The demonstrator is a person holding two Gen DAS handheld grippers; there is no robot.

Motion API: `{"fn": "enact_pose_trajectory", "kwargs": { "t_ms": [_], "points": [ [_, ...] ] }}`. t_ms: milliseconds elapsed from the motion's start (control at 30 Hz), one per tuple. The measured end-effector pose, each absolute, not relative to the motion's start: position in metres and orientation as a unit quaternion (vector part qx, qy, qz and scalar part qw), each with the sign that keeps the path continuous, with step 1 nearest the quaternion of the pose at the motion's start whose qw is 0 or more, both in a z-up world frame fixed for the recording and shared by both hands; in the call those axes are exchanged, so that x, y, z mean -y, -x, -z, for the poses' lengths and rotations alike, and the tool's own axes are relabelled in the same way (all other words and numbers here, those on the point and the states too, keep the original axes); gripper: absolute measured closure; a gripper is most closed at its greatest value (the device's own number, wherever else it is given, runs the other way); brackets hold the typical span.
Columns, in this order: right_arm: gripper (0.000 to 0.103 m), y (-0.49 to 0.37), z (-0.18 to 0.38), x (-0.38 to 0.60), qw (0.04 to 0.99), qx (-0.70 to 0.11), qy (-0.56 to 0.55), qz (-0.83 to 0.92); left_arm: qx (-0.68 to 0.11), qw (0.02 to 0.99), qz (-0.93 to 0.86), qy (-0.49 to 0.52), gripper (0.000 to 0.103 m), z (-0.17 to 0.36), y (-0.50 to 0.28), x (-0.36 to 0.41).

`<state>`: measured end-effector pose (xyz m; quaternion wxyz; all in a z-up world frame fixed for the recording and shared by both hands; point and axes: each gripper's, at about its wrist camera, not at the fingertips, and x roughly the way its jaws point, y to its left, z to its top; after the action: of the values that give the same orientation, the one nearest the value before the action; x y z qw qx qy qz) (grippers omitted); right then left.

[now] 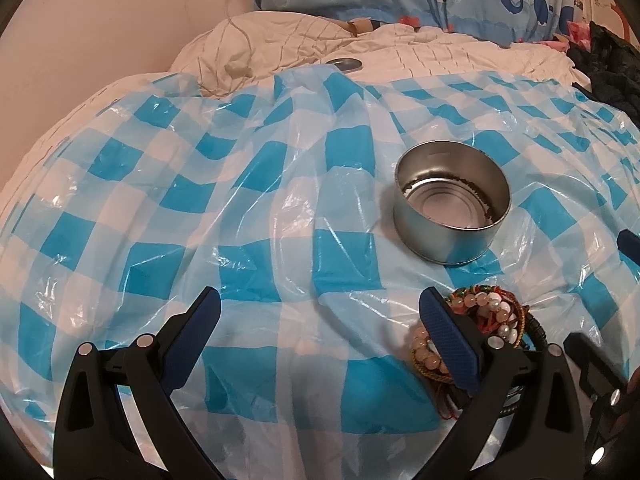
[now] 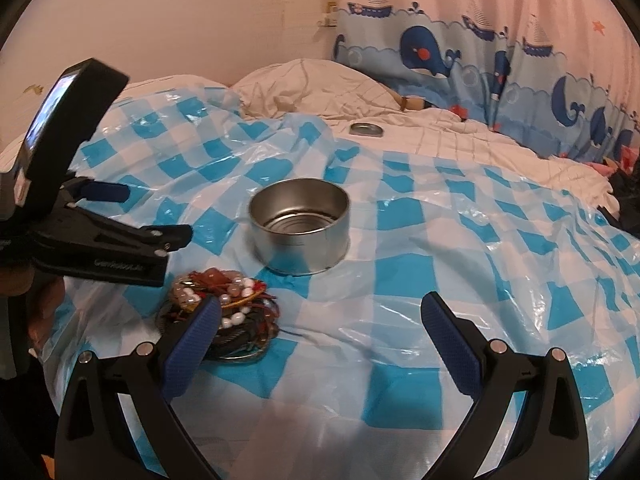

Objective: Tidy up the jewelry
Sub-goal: 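Move the left gripper over the pile of bracelets beside the silver tin, then close the left gripper on a beaded bracelet and lift it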

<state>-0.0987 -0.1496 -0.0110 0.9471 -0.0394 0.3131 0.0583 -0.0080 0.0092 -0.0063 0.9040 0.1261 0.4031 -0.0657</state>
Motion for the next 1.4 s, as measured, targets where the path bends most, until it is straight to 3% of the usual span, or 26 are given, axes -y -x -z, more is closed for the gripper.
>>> {"fn": "enact_pose_trajectory", "kwargs": {
  "t_ms": [333, 600, 967, 1000, 1033, 1067, 1100, 1133, 1167, 1233, 1400],
  "points": [
    [0.008, 0.099, 0.018, 0.12, 0.937, -0.323, 0.07, -0.117, -0.423, 0.901, 0.052, -0.084, 0.008, 0.008, 0.003, -0.037],
    [0.017, 0.078, 0.023, 0.145, 0.925, -0.363, -0.016, -0.115, -0.446, 0.887, 0.114, -0.035, 0.008, 0.012, -0.001, -0.038],
    [0.017, 0.074, 0.027, 0.173, 0.922, -0.383, -0.026, -0.04, -0.43, 0.876, 0.19, -0.104, 0.01, 0.022, 0.017, 0.022],
    [0.017, 0.075, 0.027, 0.176, 0.922, -0.384, -0.032, -0.039, -0.428, 0.876, 0.199, -0.099, 0.013, 0.02, 0.018, 0.023],
    [0.017, 0.075, 0.027, 0.177, 0.922, -0.384, -0.034, -0.038, -0.426, 0.874, 0.217, -0.092, 0.025, 0.019, 0.019, 0.024],
    [0.016, 0.075, 0.027, 0.177, 0.922, -0.384, -0.033, -0.037, -0.427, 0.871, 0.227, -0.089, 0.043, 0.019, 0.02, 0.022],
    [0.016, 0.075, 0.027, 0.177, 0.922, -0.383, -0.031, -0.037, -0.431, 0.865, 0.241, -0.087, 0.054, 0.02, 0.02, 0.023],
    [0.016, 0.075, 0.026, 0.176, 0.923, -0.383, -0.03, -0.037, -0.437, 0.86, 0.247, -0.089, 0.076, 0.021, 0.02, 0.023],
    [0.015, 0.076, 0.026, 0.176, 0.923, -0.382, -0.029, -0.038, -0.438, 0.858, 0.25, -0.095, 0.089, 0.022, 0.021, 0.023],
    [0.014, 0.076, 0.026, 0.176, 0.924, -0.38, -0.028, -0.037, -0.437, 0.856, 0.262, -0.092, 0.102, 0.02, 0.022, 0.02],
    [0.013, 0.077, 0.026, 0.174, 0.925, -0.376, -0.028, -0.039, -0.428, 0.856, 0.283, -0.067, 0.103, 0.008, 0.023, 0.012]
  ]
}}
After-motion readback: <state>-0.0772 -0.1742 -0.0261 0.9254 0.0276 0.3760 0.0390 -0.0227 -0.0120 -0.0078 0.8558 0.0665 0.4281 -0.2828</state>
